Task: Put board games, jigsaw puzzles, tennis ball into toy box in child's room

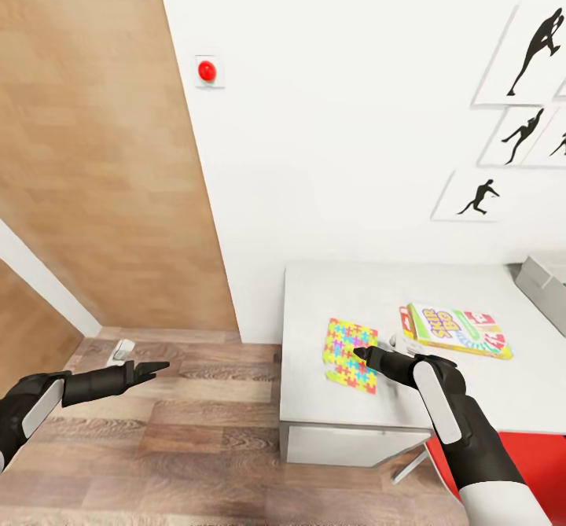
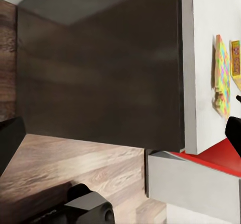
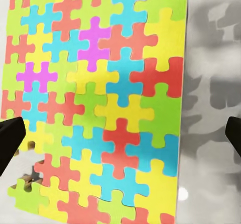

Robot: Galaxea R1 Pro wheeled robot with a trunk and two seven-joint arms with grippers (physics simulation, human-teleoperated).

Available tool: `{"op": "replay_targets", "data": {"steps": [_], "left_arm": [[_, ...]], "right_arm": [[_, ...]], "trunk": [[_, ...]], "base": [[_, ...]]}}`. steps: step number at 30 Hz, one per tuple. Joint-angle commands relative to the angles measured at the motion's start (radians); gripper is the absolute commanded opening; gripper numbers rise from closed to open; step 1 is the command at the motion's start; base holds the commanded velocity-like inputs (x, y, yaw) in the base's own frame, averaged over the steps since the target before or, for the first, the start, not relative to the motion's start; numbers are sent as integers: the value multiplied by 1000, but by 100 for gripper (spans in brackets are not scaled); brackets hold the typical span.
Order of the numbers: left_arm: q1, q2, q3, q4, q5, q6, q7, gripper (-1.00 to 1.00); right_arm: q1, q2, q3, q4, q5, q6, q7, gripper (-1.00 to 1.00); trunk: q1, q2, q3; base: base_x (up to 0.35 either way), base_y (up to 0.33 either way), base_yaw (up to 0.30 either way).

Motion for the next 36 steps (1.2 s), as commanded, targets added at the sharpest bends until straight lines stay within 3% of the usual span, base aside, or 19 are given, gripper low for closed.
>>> {"op": "replay_targets", "data": {"steps": [1, 36], "left_arm": [[-1, 1, -5, 0, 9, 7, 0, 100], [-1, 1, -4, 0, 10, -1, -2, 100]], "right_arm": [[-1, 0, 0, -1, -11, 3, -9, 100], [-1, 0, 2, -2, -9, -10, -8, 100]], "trunk": [[0, -2, -3], [0, -2, -61]], "base": [[0, 0, 0], [0, 0, 0]]}}
